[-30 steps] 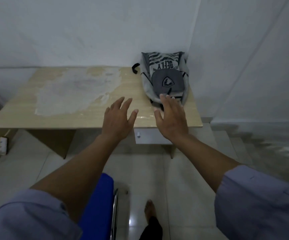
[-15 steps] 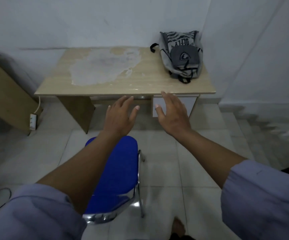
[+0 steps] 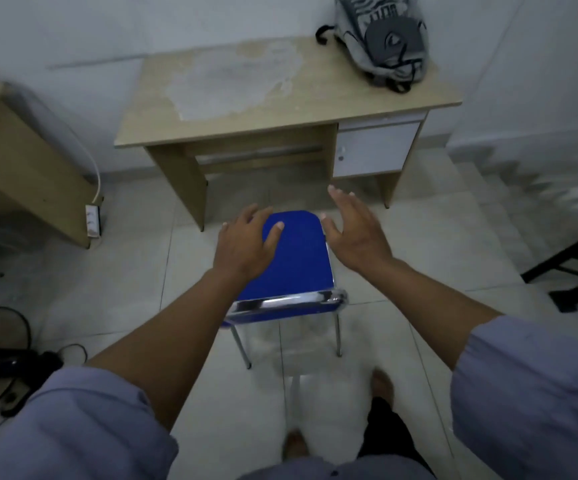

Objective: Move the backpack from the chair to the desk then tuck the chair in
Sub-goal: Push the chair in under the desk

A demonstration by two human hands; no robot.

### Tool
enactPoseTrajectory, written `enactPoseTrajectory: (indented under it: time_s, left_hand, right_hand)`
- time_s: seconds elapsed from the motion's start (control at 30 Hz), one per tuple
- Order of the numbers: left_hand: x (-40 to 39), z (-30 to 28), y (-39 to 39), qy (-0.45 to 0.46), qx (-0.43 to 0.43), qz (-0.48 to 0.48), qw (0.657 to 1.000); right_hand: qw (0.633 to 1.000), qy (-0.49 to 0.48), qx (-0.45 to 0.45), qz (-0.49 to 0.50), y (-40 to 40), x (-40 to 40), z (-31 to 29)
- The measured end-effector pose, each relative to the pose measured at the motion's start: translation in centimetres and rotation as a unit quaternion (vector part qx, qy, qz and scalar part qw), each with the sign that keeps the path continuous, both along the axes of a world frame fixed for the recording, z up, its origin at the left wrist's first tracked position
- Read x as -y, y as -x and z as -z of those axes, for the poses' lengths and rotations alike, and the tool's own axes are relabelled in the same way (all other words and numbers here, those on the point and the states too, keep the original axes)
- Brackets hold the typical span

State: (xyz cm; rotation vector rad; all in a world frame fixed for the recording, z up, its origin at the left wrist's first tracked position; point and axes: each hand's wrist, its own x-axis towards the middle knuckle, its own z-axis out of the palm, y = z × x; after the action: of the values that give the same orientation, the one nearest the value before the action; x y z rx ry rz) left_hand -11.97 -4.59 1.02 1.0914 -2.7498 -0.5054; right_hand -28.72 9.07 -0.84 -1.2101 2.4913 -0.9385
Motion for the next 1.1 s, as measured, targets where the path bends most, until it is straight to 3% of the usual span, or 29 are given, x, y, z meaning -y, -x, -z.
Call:
enactPoseTrajectory:
  time_s: [0.13, 0.27, 0.37, 0.47, 0.6, 0.77, 1.1]
  left_hand:
    - [-1.0, 2.3, -4.6, -0.032, 0.022, -0.016, 0.999]
    - [-2.0, 4.4, -8.1, -0.085, 0.082, 0.018, 0.993]
    - [-2.0, 5.0, -9.1, -0.077, 0.127, 0.018, 0.989]
    - [-1.0, 5.1, -9.4, -0.077, 0.146, 0.024, 0.986]
    - [0.7, 5.3, -10.5, -0.027, 0.226, 0.106, 0.968]
    - [0.1, 5.9, -9.5, 0.079, 0.225, 0.096, 0.966]
    - [3.8, 6.0, -5.2, 0.066, 0.191, 0.07, 0.977]
  right_hand:
    - [0.999, -0.026, 0.014, -0.035, -4.3, -1.8, 1.8]
    - [0.983, -0.096, 0.04, -0.149, -7.0, -4.1, 3.1]
    - [0.966, -0.158, -0.043, -0.199, -7.7, -5.3, 3.8]
    - [0.963, -0.17, -0.131, -0.166, -7.9, -5.1, 4.6]
    - [0.954, -0.197, -0.185, -0.127, -8.5, -3.4, 5.5]
    - [0.96, -0.161, -0.195, -0.122, -8.0, -3.1, 5.6]
    - [0.962, -0.174, -0.19, -0.085, -4.7, 1.4, 4.4]
